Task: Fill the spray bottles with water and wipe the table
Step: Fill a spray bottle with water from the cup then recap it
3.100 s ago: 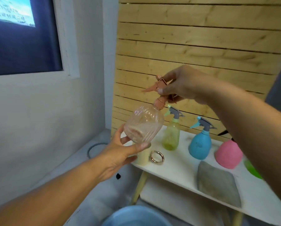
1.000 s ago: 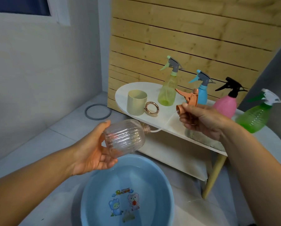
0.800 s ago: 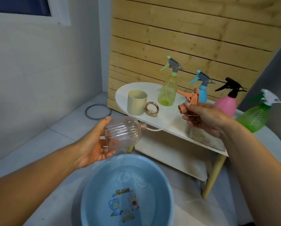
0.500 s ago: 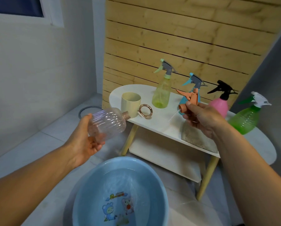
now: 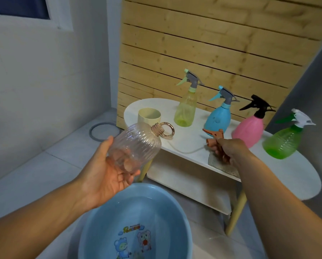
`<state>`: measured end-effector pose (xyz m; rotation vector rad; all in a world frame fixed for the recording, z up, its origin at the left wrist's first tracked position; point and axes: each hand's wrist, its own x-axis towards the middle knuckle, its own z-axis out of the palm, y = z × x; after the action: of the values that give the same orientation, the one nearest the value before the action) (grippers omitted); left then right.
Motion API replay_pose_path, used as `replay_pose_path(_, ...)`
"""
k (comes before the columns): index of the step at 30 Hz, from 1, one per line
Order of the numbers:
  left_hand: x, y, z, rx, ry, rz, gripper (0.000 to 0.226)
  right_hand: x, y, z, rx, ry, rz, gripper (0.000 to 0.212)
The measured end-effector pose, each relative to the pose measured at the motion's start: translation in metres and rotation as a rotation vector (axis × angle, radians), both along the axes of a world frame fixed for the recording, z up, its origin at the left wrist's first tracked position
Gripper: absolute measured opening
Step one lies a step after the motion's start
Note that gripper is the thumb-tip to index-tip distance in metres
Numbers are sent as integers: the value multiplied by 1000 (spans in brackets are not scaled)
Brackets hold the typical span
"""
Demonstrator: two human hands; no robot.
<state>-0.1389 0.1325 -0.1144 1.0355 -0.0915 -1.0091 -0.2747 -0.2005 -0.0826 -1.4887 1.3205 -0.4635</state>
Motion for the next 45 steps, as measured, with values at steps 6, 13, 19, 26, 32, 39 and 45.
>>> replay_pose_path(6,-5,4,0,-33,-13,-21,64,7,-10,-12,-83,98,-18,47)
replay_pose_path(13,-9,6,0,-100,21,-32,75,13,-15,-20,-110,105,25,36)
replay_pose_path(19,-5,6,6,-207,29,-97,95,10,-18,-21,-372,205,56,39)
replay_pose_path(26,6,12,-3,-181,-31,-101,89,48,20,-8,-426,-91,238,19)
replay_pose_path(32,11,11,-7,-160,-78,-111,89,102,45,3,-372,-31,471,27)
replay_pose_path(39,18,14,-11,-117,-106,-147,86,124,57,6,-267,49,581,40)
replay_pose_path(45,16,17,-14,-71,-184,-164,78,115,65,12,-177,-74,615,36)
